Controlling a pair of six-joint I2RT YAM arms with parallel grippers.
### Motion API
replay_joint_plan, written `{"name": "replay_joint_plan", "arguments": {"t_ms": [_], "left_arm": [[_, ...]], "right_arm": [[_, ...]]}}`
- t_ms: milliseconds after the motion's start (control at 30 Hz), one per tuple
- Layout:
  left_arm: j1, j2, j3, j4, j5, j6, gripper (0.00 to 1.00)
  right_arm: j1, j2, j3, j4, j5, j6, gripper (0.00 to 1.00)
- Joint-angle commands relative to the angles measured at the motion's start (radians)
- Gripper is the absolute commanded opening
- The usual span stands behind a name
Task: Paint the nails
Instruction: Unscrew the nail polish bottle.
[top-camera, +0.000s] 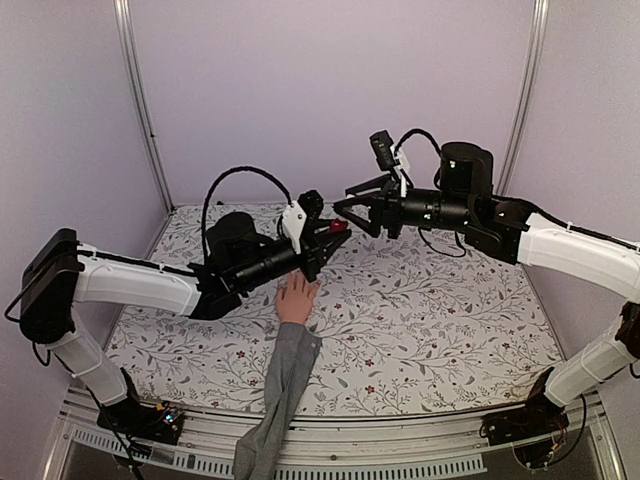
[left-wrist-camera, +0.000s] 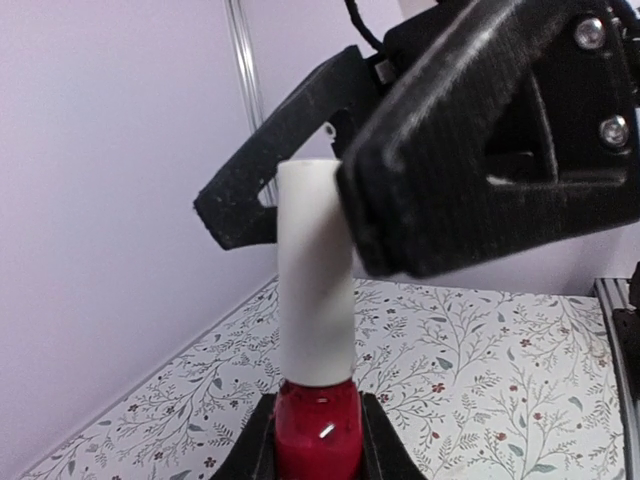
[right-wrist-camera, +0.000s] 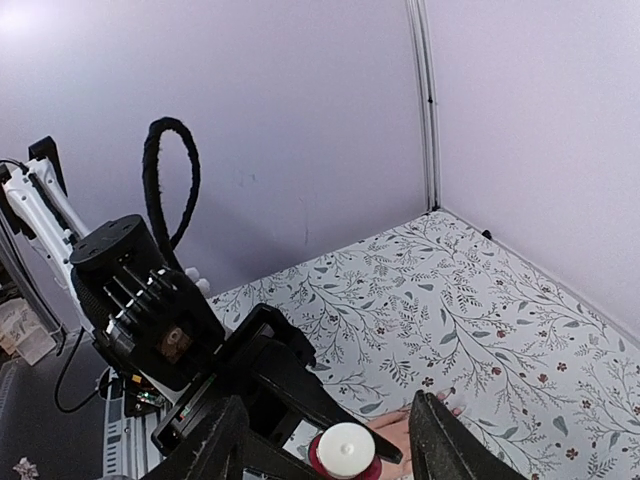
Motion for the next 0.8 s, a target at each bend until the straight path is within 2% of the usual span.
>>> {"name": "replay_joint_plan", "arguments": {"t_ms": [0,467,767], "left_arm": [[-0.013,0.014,0.035,-0.013,-0.140,0.053,0.00],[-0.062,0.033,0.049,-0.017,-0.270,0.151,0.00],[-0.072,0.045,0.063,-0.032,-0.322,0.173,0.00]], "right_arm": [[0.001,0.007,-0.005,0.030,0.071,0.092,0.54],[0.001,0.058,0.013,0.032,0.042,0.188,0.39],[0.001,0.058,0.014,0.039,0.020,0.189,0.06]]}}
